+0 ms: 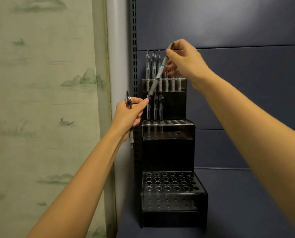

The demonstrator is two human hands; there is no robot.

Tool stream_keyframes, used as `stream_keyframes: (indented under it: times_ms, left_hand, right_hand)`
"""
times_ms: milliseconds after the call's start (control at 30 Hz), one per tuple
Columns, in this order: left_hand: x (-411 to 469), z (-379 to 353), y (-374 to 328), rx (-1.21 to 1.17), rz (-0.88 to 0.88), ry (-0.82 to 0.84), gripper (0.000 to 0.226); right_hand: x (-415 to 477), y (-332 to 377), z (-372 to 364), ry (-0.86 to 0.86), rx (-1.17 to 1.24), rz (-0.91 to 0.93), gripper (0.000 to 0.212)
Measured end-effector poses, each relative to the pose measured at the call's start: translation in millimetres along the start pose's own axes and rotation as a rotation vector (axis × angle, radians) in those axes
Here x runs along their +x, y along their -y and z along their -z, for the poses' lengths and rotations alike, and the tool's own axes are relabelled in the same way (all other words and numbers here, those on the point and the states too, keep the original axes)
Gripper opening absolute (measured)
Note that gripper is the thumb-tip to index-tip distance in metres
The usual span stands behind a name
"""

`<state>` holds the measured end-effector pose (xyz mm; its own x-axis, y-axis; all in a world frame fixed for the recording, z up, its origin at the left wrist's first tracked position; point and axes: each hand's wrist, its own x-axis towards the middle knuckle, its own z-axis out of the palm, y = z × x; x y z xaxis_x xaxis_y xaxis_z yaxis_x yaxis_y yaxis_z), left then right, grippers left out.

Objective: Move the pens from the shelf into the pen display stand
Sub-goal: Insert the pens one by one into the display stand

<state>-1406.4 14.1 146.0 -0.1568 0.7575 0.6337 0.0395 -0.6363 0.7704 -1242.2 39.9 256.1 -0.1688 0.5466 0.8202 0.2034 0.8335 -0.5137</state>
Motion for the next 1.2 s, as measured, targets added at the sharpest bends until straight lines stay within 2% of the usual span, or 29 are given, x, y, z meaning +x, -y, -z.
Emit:
stream_keyframes:
  times_ms: [100, 267, 667, 1200]
  left_hand:
    - [1.8, 3.9, -1.3, 0.006, 0.002, -0.021, 0.015]
    - [3.2, 5.3, -3.8, 0.007, -0.004, -0.018, 0.015]
    - [0.5, 0.8, -3.1, 0.023, -0.001, -0.008, 0.016]
    - [2.1, -0.9, -0.4, 0.008, 0.010, -0.018, 0.014]
  right_hand:
    - [2.1, -10.5, 10.3, -0.061, -0.181, 0.014, 0.012]
    - [-9.5, -34.6, 7.3, -0.011, -0.408, 0.003, 0.021]
    - [-27.8, -62.2, -13.4, 0.163, -0.505, -0.134, 0.024]
    - [-18.7, -60.5, -20.0, 0.180, -0.592, -0.244, 0.031]
